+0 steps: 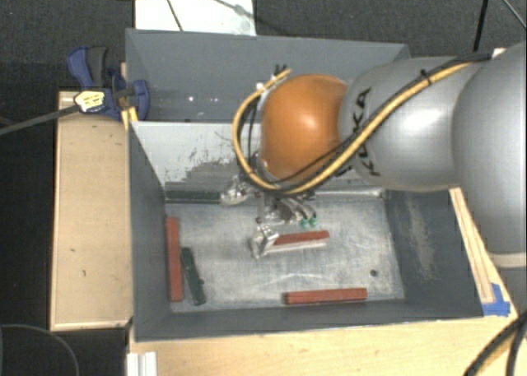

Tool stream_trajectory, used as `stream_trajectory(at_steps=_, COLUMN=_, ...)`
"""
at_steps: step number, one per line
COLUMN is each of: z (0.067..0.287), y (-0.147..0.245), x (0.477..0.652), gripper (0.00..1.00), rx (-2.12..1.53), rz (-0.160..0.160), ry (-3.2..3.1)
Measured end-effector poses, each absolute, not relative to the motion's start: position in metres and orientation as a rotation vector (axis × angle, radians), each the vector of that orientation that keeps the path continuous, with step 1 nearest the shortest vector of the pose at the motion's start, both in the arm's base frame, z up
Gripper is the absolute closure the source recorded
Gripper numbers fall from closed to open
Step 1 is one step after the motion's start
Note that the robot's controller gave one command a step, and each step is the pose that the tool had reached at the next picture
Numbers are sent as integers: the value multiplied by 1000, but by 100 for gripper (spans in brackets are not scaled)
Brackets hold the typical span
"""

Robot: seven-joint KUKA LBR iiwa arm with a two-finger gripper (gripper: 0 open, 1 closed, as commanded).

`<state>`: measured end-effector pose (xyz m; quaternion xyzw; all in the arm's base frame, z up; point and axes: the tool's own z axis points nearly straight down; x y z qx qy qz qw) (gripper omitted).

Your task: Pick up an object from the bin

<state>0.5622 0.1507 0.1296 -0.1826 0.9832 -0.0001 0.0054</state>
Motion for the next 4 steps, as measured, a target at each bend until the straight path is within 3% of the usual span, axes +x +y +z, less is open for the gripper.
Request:
stream_trajectory(at_steps=1, z=74, y=119, x=564, gripper=100, rx=-925, rz=1, ry=2995)
stream_trajectory(at_steps=2, z=73, y=120, x=563, gripper=0, rx=-918, rz=3, ry=2997)
stream_trajectory(at_steps=3, z=74, y=119, x=564, gripper=100, rx=-908, rz=2, ry=2998)
stream_trajectory(at_steps=4, z=73, y=120, x=563, gripper=0, rx=-920, rz=3, ry=2997)
